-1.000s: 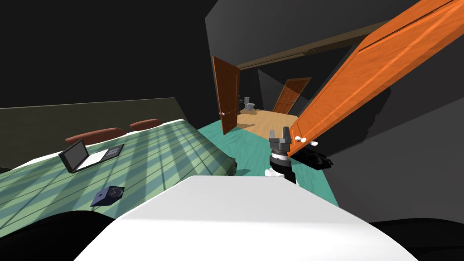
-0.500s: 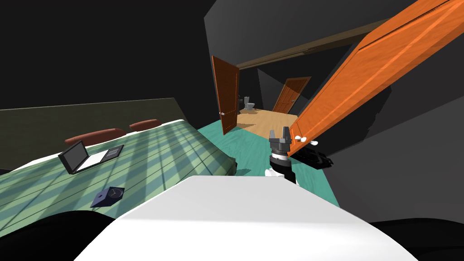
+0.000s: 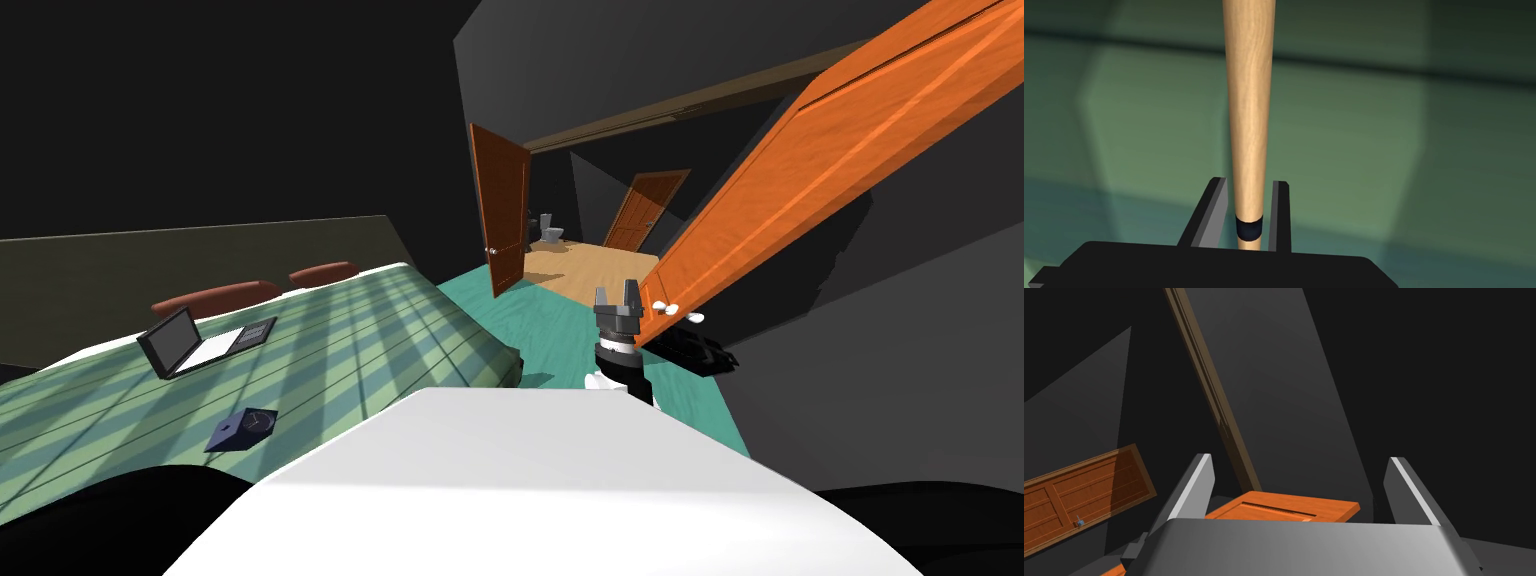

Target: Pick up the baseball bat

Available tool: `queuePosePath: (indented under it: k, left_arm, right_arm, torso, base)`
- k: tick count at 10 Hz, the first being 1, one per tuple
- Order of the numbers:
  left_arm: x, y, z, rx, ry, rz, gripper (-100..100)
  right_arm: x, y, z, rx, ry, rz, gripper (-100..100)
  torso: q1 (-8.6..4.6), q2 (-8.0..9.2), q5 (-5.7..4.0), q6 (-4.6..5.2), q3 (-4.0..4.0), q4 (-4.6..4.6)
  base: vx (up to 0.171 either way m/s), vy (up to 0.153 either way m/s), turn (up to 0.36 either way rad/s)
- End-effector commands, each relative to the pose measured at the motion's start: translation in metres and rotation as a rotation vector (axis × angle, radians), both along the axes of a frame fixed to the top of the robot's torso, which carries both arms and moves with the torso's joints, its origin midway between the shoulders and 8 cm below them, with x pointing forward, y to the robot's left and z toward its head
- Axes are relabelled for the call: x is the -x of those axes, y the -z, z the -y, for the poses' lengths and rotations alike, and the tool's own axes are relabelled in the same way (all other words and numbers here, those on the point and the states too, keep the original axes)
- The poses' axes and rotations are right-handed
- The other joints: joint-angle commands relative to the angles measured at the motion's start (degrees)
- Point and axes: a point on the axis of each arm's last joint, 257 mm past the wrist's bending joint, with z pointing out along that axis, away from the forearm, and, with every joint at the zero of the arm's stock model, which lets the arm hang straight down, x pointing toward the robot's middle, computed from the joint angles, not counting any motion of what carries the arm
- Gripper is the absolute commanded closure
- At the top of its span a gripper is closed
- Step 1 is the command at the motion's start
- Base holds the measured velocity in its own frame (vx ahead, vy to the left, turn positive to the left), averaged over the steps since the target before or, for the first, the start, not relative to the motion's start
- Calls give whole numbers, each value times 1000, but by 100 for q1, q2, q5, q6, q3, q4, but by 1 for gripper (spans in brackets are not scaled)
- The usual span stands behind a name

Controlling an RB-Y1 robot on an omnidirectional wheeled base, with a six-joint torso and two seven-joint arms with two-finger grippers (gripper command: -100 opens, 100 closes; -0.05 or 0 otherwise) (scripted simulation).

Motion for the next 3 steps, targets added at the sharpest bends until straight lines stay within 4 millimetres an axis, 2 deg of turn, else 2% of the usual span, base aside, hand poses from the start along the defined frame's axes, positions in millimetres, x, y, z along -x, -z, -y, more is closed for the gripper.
queuePosePath:
  k: [1, 2, 3]
  left_arm:
    - [-2, -9, -5, 0, 7, -2, 100]
    - [-1, -6, -3, -1, 5, -1, 100]
    - [-1, -7, -3, -1, 6, -2, 0]
  right_arm:
    - [0, 0, 0, 0, 0, 0, 0]
    - [0, 0, 0, 0, 0, 0, 0]
    - [0, 0, 0, 0, 0, 0, 0]
  torso:
    - [0, 0, 0, 0, 0, 0]
    - [-3, 0, -1, -1, -1, -1]
    - [3, 0, 2, -1, 0, 0]
  base:
    - [1, -30, 63]
    - [-1, -13, 13]
    - [0, 0, 0]
